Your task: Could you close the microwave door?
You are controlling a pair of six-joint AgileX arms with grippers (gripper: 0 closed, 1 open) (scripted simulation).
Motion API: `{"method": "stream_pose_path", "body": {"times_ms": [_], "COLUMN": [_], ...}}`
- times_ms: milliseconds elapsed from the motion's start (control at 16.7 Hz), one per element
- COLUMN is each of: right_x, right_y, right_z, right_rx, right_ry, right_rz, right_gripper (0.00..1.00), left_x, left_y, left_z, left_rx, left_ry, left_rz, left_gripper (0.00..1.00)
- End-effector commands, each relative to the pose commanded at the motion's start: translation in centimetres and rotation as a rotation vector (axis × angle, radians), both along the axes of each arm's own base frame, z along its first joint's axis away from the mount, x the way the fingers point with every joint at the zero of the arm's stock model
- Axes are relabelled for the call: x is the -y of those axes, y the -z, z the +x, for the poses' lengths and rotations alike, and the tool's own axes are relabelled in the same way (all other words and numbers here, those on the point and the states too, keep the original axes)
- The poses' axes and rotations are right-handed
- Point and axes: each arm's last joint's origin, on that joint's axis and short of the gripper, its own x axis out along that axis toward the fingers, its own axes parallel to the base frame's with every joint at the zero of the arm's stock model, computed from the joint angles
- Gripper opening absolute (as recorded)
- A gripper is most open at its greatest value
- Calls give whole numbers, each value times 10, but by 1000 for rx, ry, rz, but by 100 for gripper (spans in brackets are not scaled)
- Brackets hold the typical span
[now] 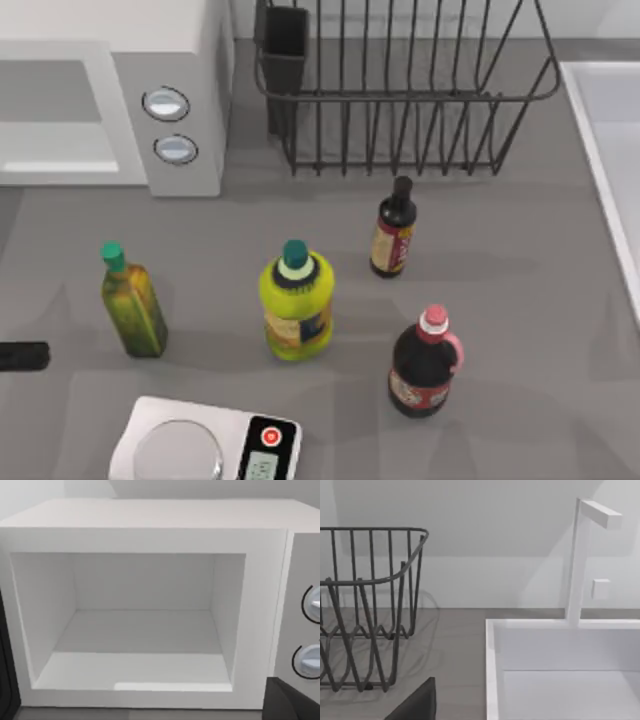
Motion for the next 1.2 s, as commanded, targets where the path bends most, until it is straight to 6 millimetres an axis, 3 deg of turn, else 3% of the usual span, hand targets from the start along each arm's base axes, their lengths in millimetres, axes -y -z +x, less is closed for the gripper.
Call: {"method": "stream_pose_path", "body": {"times_ms": [540, 1200], "right_x": [0, 0], "right_y": [0, 0], "right_z": [0, 0], "right_rx": [0, 0], "right_ry": [0, 0], "right_rz": [0, 0], "right_gripper": [100, 100], "left_x": [-17, -29], "left_y": [0, -7], "left_z": [-18, -21], "left_rx": [-1, -4], "left_ry": [0, 1], "left_rz": [0, 0], "left_gripper": [0, 0]}}
